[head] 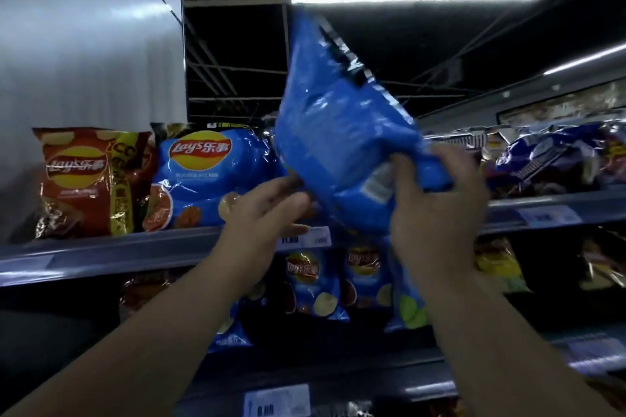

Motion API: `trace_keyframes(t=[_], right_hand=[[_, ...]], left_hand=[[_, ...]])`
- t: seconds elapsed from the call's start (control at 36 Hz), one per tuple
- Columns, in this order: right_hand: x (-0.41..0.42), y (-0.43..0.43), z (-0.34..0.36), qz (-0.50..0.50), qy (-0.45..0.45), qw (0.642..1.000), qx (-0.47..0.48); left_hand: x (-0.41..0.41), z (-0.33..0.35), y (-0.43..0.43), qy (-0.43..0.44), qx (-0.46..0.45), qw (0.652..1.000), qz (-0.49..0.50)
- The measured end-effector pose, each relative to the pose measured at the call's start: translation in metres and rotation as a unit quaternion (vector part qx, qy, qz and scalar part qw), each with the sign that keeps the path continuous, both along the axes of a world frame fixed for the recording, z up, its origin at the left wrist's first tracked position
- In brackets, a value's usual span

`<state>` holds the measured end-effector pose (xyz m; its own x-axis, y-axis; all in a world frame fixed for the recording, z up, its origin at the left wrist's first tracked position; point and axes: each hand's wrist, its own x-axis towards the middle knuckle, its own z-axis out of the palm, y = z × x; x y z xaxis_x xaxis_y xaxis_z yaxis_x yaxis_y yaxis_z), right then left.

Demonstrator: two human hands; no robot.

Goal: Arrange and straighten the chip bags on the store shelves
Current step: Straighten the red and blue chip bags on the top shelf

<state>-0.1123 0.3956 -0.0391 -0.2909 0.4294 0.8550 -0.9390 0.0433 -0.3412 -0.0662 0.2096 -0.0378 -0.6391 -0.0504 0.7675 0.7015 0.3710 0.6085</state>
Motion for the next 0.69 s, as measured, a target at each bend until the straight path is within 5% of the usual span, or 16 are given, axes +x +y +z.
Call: trace_keyframes(t=[0.11,0.25,0.33,0.42,0.5,0.58,0.64,0.69], right_hand=[[-0.001,-0.037,-0.010,-0.132,0.179,0.966,0.132],[0.014,-0.040,-0.010,-0.061,0.198,0.903,0.376],[0.008,-0.030,-0.006,0.081,0.164,0.935,0.303],[-0.008,-0.020,0.013,0.154,0.001,0.976,0.153],[-0.032,-0.014,0.035,0.343,-0.186,0.901,0.187],[-0.047,-0.012,0.043,0.512,-0.233,0.786,0.256],[-0.053,-0.013,0.044,0.520,-0.220,0.783,0.261],[-0.062,-0.015,0.046,0.493,-0.204,0.819,0.212]], left_hand=[[0.006,0.012,0.023,-0.118,0.118,0.972,-0.166],[0.016,0.033,0.011,-0.121,0.227,0.928,-0.269],[0.010,0.041,-0.004,-0.097,0.273,0.931,-0.222],[0.009,0.042,-0.014,-0.093,0.294,0.925,-0.223],[0.004,0.041,-0.028,-0.091,0.266,0.926,-0.251],[-0.004,0.043,-0.035,-0.134,0.248,0.922,-0.265],[-0.010,0.049,-0.036,-0.142,0.231,0.945,-0.185],[-0.014,0.056,-0.037,-0.134,0.206,0.967,-0.075]])
